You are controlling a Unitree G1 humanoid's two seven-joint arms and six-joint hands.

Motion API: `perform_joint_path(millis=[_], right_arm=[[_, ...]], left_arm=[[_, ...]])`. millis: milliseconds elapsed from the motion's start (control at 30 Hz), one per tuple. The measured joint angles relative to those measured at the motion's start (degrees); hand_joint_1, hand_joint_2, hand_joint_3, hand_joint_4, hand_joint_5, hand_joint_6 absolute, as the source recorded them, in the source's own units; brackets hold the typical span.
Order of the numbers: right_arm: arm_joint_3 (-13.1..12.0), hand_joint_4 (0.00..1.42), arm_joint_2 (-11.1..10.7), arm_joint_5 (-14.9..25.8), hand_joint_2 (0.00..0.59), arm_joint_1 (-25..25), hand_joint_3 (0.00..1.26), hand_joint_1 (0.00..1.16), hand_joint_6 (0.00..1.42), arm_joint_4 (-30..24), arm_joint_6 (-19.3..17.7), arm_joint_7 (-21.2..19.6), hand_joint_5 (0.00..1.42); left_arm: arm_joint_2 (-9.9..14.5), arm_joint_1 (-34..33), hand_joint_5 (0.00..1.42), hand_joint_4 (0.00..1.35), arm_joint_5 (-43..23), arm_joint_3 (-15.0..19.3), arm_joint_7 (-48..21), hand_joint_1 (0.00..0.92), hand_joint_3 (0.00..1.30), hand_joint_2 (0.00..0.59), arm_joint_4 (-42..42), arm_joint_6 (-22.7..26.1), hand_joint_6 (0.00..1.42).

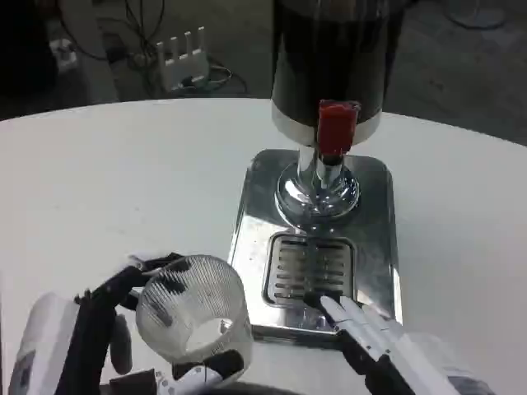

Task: Grasp the cup under the faucet to collect the drink, then remove the cup.

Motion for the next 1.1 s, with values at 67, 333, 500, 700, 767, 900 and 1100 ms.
perform_joint_path(millis=[67, 333, 500, 700, 767, 900, 1100], right_arm=[[0.0, 0.0, 0.0, 0.0, 0.456, 0.01, 0.05, 0.54, 0.0, 0.0, 0.0, 0.0, 0.0], [-0.16, 0.0, -0.01, 0.06, 0.456, 0.15, 0.05, 0.54, 0.0, 0.0, 0.0, -0.08, 0.0], [-0.34, 0.0, -0.01, 0.18, 0.456, 0.46, 0.05, 0.54, 0.0, 0.0, 0.0, -0.1, 0.0], [-0.44, 0.0, 0.08, 0.18, 0.456, 0.53, 0.05, 0.54, 0.0, -0.03, 0.0, -0.11, 0.0], [-0.55, 0.0, 0.14, 0.17, 0.456, 0.99, 0.05, 0.54, 0.0, -0.33, 0.0, -0.12, 0.0], [-1.37, 0.0, 0.22, 0.28, 0.462, 1.71, 0.05, 0.54, 0.0, -1.45, 0.0, -0.12, 0.0], [-3.23, 0.0, 0.14, 1.13, 0.467, 2.89, 0.05, 0.54, 0.0, -2.02, 0.02, -0.13, 0.0]], left_arm=[[0.0, 0.22, 0.98, 0.88, 0.0, 0.0, 0.0, 0.839, 0.8, 0.07, 0.0, 0.0, 1.24], [0.0, 0.24, 0.99, 0.88, 0.0, 0.02, 0.0, 0.838, 0.8, 0.072, 0.0, 0.0, 1.24], [0.0, 0.22, 0.99, 0.88, 0.02, 0.01, 0.0, 0.835, 0.8, 0.076, 0.01, 0.0, 1.24], [0.03, -0.64, 0.98, 0.88, -0.01, 0.43, 0.0, 0.837, 0.8, 0.08, 1.16, -0.11, 1.24], [0.23, -1.48, 0.98, 0.88, -0.54, 1.44, 0.01, 0.838, 0.8, 0.081, 3.24, -0.5, 1.24], [1.07, -5.2, 0.99, 0.88, -0.91, 3.1, 0.29, 0.84, 0.8, 0.082, 7.78, -1.04, 1.24], [2.81, -13.88, 0.99, 0.88, -1.05, 4.37, 1.26, 0.836, 0.8, 0.081, 16.58, -1.36, 1.24]])
